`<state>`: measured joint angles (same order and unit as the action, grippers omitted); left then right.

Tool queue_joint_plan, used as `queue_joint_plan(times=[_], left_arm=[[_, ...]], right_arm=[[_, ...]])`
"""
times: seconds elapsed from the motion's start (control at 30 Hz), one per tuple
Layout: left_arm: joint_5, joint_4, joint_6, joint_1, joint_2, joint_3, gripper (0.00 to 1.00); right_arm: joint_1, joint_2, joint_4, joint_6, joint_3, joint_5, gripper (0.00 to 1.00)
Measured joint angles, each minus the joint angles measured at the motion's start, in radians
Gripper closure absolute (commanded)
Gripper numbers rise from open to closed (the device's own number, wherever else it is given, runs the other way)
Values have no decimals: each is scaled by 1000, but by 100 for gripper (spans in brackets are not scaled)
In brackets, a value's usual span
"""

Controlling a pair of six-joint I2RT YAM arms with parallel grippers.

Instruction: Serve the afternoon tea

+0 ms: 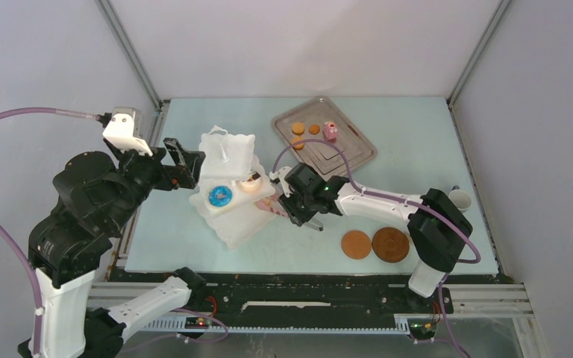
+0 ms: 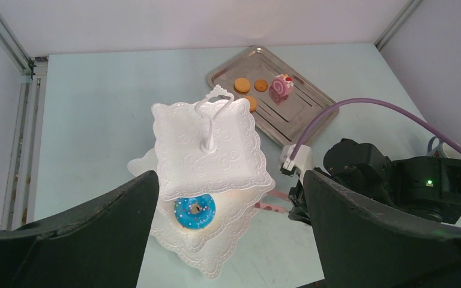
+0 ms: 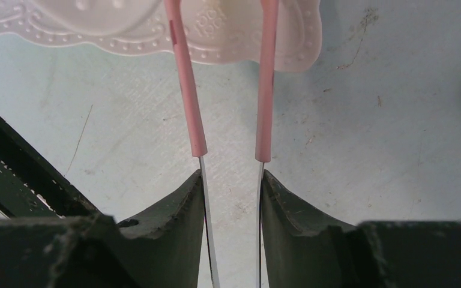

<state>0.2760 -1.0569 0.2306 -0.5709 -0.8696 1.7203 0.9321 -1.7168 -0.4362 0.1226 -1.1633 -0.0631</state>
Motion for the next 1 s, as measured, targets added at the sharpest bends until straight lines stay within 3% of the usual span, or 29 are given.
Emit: queue_joint_plan(times=[0.4,0.73,1.0], left_arm=[[0,0,0,0,0,0,2],[0,0,0,0,0,0,2],[-5,3,1,0,0,-5,2]], right_arm=[[1,45,-52,-5,4,58,62],[-20,338,-71,-12,172,105,62],[-353,438,-58,34,245,111,59]])
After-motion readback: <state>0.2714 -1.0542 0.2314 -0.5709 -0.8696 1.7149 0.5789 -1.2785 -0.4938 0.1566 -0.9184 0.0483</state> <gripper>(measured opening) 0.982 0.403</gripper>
